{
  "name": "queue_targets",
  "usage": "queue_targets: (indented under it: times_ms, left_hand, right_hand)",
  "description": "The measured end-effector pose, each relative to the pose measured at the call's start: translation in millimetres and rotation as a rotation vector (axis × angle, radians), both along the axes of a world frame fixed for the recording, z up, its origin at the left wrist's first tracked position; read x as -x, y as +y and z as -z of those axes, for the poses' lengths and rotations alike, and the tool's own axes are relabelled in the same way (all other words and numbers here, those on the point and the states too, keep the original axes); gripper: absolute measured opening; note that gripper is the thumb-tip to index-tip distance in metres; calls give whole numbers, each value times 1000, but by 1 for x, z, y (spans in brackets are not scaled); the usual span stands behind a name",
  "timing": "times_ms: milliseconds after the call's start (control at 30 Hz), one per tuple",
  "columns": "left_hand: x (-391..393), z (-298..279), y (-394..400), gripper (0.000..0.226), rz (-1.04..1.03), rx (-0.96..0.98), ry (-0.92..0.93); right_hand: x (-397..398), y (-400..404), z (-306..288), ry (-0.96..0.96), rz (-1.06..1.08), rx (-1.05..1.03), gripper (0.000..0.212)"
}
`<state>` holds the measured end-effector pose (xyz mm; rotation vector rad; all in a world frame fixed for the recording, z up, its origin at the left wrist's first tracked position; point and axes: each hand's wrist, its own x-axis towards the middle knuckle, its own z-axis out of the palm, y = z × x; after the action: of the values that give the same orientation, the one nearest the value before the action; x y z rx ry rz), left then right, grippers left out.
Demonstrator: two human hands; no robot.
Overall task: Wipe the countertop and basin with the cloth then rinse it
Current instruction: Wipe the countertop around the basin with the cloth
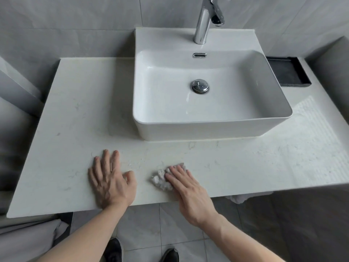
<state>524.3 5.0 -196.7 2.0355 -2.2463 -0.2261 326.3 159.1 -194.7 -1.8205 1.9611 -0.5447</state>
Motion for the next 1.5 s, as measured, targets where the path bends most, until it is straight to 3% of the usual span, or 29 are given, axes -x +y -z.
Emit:
queue_targets:
  times_ms: [133,233,333,500,733,900,1000,1067,1167,1267,1367,1500]
  left_hand:
    - [0,0,0,76,-6,0,-5]
    - [0,1,0,76,-6,8,-5]
    - [-1,0,0,76,-1,3,-8]
    - [-1,0,0,76,-4,9,-9]
    - [0,1,0,76,-6,1,0]
    - [0,1,0,77,2,1,6]
    - [-1,0,0,76,6,-1,5]
    - [-1,0,0,76,10,-2,1]
    - [-2,0,0,76,12,4,3]
    - [-3,0,1,76,22,2,10]
    - [-5,0,0,76,40,-15,16]
    - [-8,-1,0,75,106,-18,112]
  right_hand:
    - [64,17,-22,-127,387,71,62]
    - [128,29,-37,-50,675,127,47]
    - [171,42,-24,48,803,-81,51]
    - [99,31,1,174,733,-149,65]
    - [-53,-6,1,65,358,-6,69]
    - [-71,-3,-1,-119,171,0,76]
    - [-37,10,-11,-198,308,17,82]
    - [-2,18,-19,-215,483,52,70]
    - [59,30,-24,-139,716,55,52]
    - [89,39,-12,10,829,-86,54]
    - [54,36,1,126,830,-145,61]
    - [-32,6,4,125,707,-81,62]
